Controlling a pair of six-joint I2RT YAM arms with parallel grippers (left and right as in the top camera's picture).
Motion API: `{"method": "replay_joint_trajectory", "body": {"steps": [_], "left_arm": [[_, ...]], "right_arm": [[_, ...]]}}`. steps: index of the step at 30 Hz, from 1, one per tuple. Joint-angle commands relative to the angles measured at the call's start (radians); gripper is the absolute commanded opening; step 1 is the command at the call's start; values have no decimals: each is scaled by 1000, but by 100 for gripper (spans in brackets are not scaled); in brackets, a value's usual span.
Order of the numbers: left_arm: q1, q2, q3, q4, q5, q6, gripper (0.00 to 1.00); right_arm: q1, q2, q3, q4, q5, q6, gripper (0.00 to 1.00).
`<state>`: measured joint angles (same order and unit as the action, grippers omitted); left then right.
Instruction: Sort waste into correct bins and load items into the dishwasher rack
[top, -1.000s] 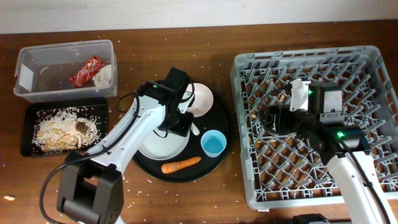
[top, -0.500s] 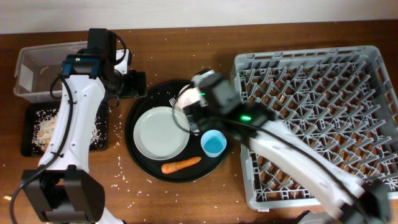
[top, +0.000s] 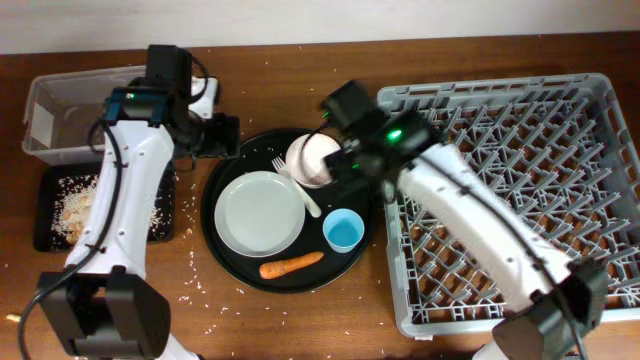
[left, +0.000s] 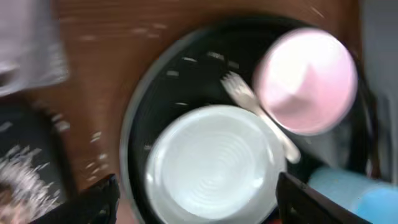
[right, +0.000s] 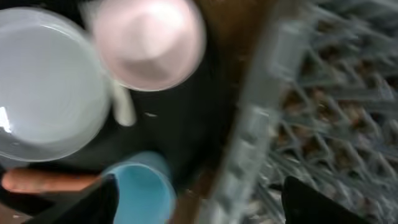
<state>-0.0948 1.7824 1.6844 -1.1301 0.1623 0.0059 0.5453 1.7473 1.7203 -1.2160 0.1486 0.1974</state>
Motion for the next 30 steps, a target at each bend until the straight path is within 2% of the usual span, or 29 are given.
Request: {"method": "replay_joint_trajectory", "body": {"steps": [1, 3, 6, 11, 15, 20, 23, 26, 30], "left_arm": [[-127, -14, -35, -8, 194, 266, 76], [-241, -14, -61, -12, 193, 327, 75], [-373, -14, -113, 13, 185, 333, 69], [-466, 2, -232, 102, 152, 333, 66], [-531, 103, -239, 127, 126, 332, 65], [-537, 182, -239, 128, 50, 286, 49], [-537, 182, -235, 143, 50, 267, 33], [-537, 181, -182, 122, 50, 231, 29], [-537, 181, -137, 100, 50, 226, 8]], "right_arm": [[-186, -12, 21, -53, 13, 21, 87], [-312, -12, 21, -79, -40, 21, 88], [-407, -11, 21, -98, -69, 11, 91], [-408, -11, 19, -105, -69, -18, 91], [-408, -11, 19, -114, -69, -17, 91], [-408, -11, 17, -124, -69, -17, 91], [-408, -11, 17, -123, -69, -17, 91], [-408, -11, 17, -123, -69, -18, 92], [-408, -11, 17, -128, -69, -18, 92]]}}
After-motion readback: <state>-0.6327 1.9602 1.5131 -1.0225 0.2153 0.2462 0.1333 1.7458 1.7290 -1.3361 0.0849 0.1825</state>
